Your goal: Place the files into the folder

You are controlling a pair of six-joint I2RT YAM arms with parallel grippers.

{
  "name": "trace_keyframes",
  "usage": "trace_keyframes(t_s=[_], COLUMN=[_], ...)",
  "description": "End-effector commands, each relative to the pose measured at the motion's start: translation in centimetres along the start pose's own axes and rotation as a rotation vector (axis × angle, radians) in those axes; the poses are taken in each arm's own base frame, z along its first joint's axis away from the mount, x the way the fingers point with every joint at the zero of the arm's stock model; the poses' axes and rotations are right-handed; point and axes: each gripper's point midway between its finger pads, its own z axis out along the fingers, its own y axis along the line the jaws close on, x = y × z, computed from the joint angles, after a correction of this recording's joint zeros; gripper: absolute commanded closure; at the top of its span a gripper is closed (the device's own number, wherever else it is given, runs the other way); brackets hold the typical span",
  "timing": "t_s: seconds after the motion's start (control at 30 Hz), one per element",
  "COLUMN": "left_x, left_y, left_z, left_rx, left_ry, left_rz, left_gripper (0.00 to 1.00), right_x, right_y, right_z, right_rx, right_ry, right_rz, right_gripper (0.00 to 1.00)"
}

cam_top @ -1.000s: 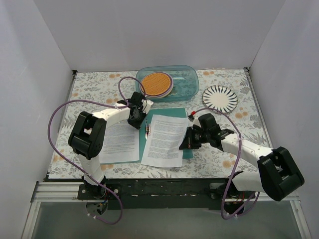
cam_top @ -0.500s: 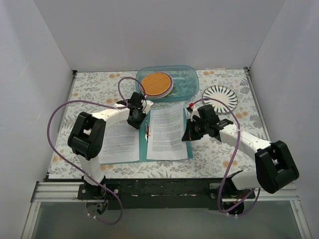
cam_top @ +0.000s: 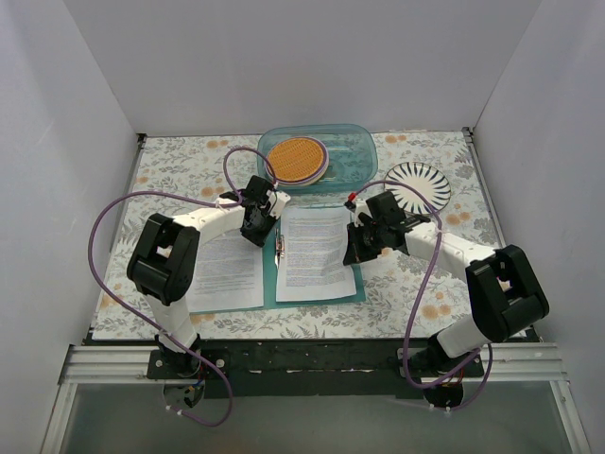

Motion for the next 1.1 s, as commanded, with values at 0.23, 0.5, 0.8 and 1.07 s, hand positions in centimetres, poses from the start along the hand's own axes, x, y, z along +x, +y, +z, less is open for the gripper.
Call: trace_keyframes(t_s=[0.23,0.5,0.8,1.07], left_x=[3.7,3.7,3.9,4.3], left_y=[1.6,2.4,1.3,1.1], left_z=[0.9,1.7,1.4,1.1], left_rx=[-0.069,-0.103,-0.047,-0.042], left_ry=[0.109,0.116,0.128,0.131], left_rz=[0.066,0.093,0.060,0.056], left_gripper=[0.92,0.93,0.93,0.93], right_x=[0.3,0.2,-0.7,-1.3], right_y=[-0.7,-0.7,-1.2,-0.9], right_z=[-0.9,-1.4,-0.6,0.0], right_rx=[0.030,0.041,0.071,0.055], right_ry=[-0.003,-0.028,-0.076,-0.104], right_rz=[-0.073,-0.104,-0.039,0.005], right_gripper=[0.99,0.99,0.99,0.99])
